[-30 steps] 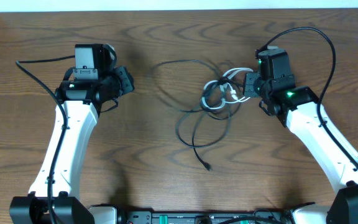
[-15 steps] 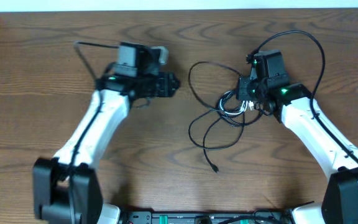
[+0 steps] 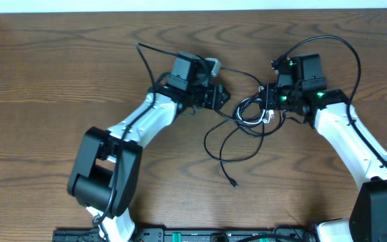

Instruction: Untangle cables

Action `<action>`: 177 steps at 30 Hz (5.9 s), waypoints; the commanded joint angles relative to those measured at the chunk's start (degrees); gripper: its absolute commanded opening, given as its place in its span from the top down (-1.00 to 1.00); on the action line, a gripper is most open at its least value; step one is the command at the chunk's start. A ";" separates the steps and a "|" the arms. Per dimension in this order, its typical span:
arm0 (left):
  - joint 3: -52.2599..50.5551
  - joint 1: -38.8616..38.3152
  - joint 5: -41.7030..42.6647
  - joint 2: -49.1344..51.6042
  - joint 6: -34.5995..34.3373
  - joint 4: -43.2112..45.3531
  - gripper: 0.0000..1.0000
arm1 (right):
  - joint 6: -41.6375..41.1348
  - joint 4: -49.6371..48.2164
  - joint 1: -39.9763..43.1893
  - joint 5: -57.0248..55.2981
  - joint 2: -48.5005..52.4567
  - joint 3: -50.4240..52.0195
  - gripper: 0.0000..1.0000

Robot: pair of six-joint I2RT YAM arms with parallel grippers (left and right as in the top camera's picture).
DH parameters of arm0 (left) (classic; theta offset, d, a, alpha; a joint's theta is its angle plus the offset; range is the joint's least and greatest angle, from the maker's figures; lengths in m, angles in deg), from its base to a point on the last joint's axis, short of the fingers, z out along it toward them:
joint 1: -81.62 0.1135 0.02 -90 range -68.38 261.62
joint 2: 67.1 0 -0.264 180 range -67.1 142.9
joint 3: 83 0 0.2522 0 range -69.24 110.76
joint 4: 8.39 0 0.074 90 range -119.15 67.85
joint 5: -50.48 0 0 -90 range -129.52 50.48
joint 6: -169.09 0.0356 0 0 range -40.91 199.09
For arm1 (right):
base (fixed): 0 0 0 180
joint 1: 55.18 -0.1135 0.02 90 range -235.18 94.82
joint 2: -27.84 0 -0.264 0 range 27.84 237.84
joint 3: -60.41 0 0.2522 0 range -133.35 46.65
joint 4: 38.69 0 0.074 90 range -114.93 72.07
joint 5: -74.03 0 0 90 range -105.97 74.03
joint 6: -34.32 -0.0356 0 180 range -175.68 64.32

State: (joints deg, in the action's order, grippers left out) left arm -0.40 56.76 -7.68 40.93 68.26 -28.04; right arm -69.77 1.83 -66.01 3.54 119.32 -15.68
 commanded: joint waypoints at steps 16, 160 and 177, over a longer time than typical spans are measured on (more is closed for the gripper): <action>-0.15 -2.86 0.68 8.90 -3.45 7.65 -0.14 | 6.54 1.20 4.72 19.04 -0.09 -0.98 0.98; 0.15 7.69 -13.68 -23.41 -14.56 -14.38 0.85 | -9.90 -1.36 -0.72 -30.27 6.95 -6.25 0.98; 0.17 19.74 -13.66 -36.37 -13.05 -12.02 0.85 | -3.43 9.01 15.56 -15.80 9.92 -6.23 0.98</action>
State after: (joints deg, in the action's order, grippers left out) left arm -0.55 74.88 -18.70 5.67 54.88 -40.34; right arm -75.95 10.31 -50.82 -13.16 129.07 -21.91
